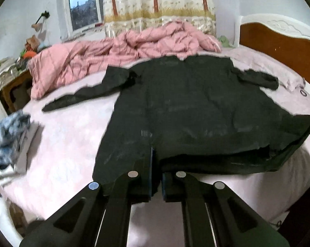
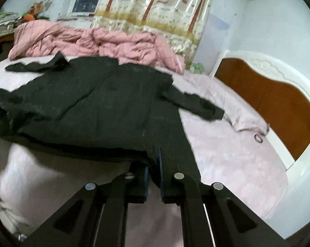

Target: Fold large clothes

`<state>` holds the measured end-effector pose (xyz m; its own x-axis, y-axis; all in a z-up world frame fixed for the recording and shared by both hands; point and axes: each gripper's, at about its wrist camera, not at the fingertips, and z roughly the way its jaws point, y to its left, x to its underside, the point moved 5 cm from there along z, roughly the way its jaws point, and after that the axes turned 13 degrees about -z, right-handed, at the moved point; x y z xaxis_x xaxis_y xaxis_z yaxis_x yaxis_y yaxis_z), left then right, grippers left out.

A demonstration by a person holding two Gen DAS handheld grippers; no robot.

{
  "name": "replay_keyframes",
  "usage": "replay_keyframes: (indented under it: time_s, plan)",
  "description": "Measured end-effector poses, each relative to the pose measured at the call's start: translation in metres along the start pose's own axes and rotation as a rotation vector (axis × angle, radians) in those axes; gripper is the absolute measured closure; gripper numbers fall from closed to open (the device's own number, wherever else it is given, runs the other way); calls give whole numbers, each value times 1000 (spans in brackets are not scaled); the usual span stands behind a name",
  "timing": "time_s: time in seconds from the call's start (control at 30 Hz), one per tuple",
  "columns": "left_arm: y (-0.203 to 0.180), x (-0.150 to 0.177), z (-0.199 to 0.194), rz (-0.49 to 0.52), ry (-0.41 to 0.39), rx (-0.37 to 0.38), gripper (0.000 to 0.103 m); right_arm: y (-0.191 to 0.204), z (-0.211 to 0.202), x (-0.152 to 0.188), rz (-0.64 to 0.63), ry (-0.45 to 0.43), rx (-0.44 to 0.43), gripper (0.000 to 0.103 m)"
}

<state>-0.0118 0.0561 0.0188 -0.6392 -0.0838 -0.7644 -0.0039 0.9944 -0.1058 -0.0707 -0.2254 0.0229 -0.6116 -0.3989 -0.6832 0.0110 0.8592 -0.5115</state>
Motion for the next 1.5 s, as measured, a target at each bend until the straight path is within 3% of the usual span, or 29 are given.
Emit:
replay_keyframes:
  time_s: [0.07, 0.13, 0.2, 0.23, 0.27, 0.33, 0.37, 0.4, 0.47, 0.5, 0.53, 0.67, 0.87, 1.1, 1.2, 1.27, 1.33, 1.5]
  plan:
    - [-4, -23, 9, 0, -12, 16, 93, -11, 10, -21, 40, -21, 3, 96]
    - [-7, -51, 32, 1, -8, -17, 90, -20, 29, -42, 80, -34, -6, 96]
    - [-6, -75, 59, 12, -14, -95, 80, -31, 62, -64, 126, -17, -25, 96]
    - [-6, -84, 72, 15, -21, -126, 68, -33, 77, -71, 135, -8, -28, 95]
    - [-7, -92, 89, 17, -9, -146, 62, -36, 98, -79, 139, 16, -29, 95]
    - [-7, -97, 115, 24, 13, -142, 61, -36, 131, -84, 140, 55, -60, 93]
    - [-6, -98, 126, 29, 20, -148, 54, -35, 146, -85, 147, 79, -91, 92]
    - [-5, -96, 134, 34, 19, -159, 46, -34, 156, -84, 162, 94, -117, 84]
    - [0, -89, 146, 44, 8, -199, 14, -33, 174, -81, 197, 105, -184, 58]
    - [3, -85, 149, 41, -9, -211, 12, -33, 180, -77, 202, 113, -186, 33]
    - [6, -81, 149, 35, -24, -206, 11, -33, 183, -74, 204, 117, -168, 20]
    - [15, -71, 144, -4, -48, -125, 2, -39, 182, -63, 185, 101, -107, 19]
    - [30, -69, 106, -23, -125, -65, 0, -66, 147, -36, 214, 71, -71, 18]
    - [51, -52, 99, -16, -123, -163, 0, -85, 137, 10, 315, 121, -72, 17]
    - [59, -42, 117, 1, -81, -226, 0, -89, 150, 23, 345, 173, -84, 17]
    - [63, -31, 138, 42, -5, -287, 0, -89, 164, 33, 353, 245, -79, 17]
    - [67, -24, 146, 27, 19, -263, 0, -87, 172, 41, 361, 288, -80, 17]
    - [67, -25, 138, 12, -28, -220, 0, -83, 169, 49, 343, 332, -72, 17]
